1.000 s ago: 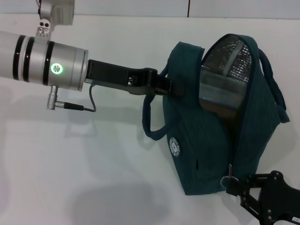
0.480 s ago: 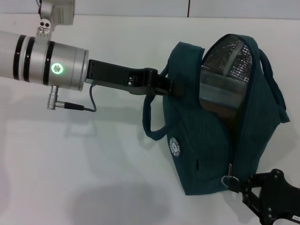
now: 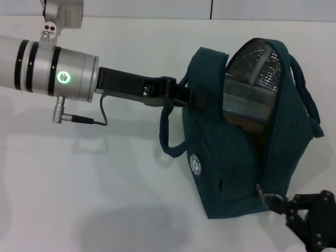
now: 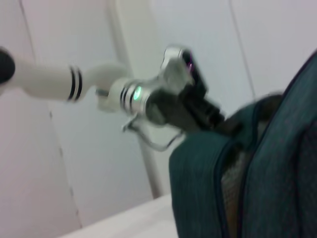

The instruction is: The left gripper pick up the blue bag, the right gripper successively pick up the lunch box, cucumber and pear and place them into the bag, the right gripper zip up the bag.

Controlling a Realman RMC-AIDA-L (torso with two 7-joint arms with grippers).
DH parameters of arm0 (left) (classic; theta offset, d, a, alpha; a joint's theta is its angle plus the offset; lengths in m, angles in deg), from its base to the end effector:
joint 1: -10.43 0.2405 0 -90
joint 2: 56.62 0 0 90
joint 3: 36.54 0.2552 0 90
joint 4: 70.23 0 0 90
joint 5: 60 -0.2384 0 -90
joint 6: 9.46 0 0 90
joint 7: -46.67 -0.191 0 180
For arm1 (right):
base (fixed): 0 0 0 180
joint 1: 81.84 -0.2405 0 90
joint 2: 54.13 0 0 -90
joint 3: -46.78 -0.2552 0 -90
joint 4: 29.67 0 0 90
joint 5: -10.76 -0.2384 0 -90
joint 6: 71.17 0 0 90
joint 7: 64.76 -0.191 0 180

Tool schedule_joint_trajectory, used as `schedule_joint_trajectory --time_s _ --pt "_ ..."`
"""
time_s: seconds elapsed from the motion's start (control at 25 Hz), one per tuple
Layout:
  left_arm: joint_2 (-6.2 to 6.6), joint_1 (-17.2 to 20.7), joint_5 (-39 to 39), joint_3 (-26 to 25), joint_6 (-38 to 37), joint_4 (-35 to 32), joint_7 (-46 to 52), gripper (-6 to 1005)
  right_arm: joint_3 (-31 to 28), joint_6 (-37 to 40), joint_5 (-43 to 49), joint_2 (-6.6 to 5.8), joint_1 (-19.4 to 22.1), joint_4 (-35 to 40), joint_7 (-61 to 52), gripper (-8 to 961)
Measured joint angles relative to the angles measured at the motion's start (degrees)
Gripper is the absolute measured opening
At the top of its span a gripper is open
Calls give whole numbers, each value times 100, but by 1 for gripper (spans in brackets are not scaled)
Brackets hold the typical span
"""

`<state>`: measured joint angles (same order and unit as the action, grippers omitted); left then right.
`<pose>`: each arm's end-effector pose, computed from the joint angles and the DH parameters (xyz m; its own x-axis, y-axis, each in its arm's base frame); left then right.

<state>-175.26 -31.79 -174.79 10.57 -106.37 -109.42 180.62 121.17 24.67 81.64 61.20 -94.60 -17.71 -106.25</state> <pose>-0.1649 0.3815 -0.0521 0.4073 0.8825 0.2350 0.8024 -0.4687 0.3695 0.3089 0.2244 -0.0852 0.6627 -0.1983 -0.7222 -0.4334 -0.8880 -0.1539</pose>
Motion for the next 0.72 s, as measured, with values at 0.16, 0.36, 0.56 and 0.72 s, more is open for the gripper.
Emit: schedule_joint_trajectory --time_s 0.16,0.36,0.56,0.72 --pt "0 2 4 0 7 0 -15 43 -144 348 -219 -25 134 4 15 4" --pt "-20 12 31 -5 11 0 -164 44 -209 476 -267 -19 58 0 -1 5" --pt "-38 154 292 -19 11 0 -449 46 -212 518 -357 8 -69 0 -9 5" --pt "-36 284 558 -25 3 0 -723 47 -210 619 -456 14 -118 3 0 6"
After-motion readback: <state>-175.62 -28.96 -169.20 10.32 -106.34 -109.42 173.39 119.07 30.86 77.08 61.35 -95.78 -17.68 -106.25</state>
